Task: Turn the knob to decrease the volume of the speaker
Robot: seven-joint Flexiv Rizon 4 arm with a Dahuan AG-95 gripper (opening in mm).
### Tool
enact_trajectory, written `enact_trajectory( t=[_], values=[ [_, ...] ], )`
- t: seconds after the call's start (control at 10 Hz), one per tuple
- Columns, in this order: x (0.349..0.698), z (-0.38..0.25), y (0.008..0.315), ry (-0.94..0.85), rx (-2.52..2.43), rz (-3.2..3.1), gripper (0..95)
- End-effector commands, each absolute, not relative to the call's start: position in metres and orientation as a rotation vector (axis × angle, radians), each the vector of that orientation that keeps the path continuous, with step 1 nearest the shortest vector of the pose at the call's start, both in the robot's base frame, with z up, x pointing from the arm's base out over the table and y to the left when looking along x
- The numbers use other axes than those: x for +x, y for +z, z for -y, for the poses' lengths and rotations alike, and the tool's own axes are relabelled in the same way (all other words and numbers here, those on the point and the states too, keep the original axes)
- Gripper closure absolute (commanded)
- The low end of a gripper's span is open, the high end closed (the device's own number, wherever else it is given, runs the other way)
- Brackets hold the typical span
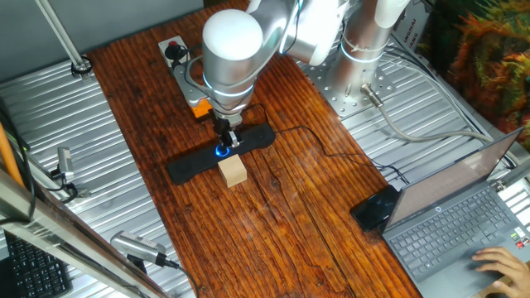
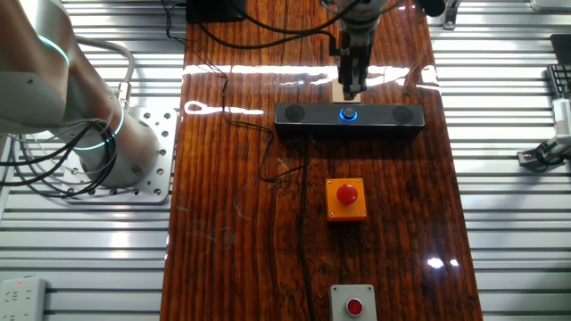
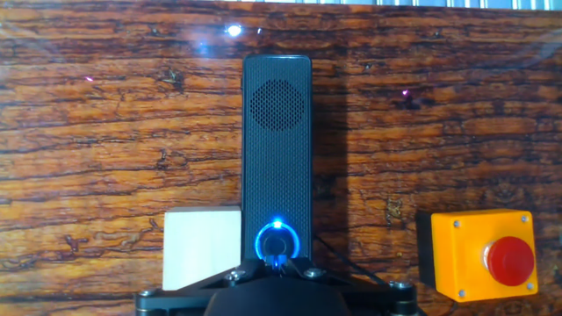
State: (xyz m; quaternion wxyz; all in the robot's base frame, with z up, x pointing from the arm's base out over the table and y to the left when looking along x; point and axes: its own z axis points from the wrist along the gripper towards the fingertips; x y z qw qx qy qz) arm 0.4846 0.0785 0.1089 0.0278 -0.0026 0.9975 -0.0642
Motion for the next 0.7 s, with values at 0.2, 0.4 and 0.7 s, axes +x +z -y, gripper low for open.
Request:
enact_trajectory(
  t=[0.2,0.4,0.7],
  values=[
    [0.4866,-0.0768,0.1035,-0.199,-0.007,-3.072,95.0],
    [0.4872,-0.0763,0.1001,-0.196,-0.006,-3.073,95.0],
    [0.4876,-0.0759,0.0973,-0.192,-0.002,-3.073,95.0]
  ],
)
